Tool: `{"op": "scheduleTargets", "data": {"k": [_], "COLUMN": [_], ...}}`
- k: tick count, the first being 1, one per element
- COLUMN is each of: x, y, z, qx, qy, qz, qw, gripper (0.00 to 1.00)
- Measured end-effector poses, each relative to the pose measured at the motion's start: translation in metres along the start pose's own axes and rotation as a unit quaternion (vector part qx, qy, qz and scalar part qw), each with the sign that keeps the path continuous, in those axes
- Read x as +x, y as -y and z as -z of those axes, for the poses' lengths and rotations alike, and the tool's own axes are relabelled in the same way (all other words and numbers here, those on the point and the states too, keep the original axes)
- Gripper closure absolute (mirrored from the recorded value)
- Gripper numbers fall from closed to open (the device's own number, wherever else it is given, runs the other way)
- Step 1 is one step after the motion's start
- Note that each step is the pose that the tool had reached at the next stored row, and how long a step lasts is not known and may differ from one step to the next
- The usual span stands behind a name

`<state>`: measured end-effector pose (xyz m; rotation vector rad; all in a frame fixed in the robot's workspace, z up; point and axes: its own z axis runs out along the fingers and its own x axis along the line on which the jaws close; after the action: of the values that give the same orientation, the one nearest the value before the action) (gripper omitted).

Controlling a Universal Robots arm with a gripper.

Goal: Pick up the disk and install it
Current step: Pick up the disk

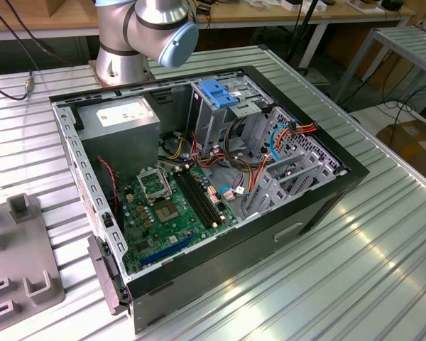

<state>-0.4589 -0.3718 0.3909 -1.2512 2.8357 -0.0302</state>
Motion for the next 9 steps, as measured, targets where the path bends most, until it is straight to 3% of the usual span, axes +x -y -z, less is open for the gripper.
{"op": "scheduleTargets", "data": {"k": [9], "x": [0.0], "y": [0.0], "z": [0.0], "qx": [-0.0007], "qy": [0.0008], "qz": [0.023], "qw": [0.99975], "gripper": [0.9]}}
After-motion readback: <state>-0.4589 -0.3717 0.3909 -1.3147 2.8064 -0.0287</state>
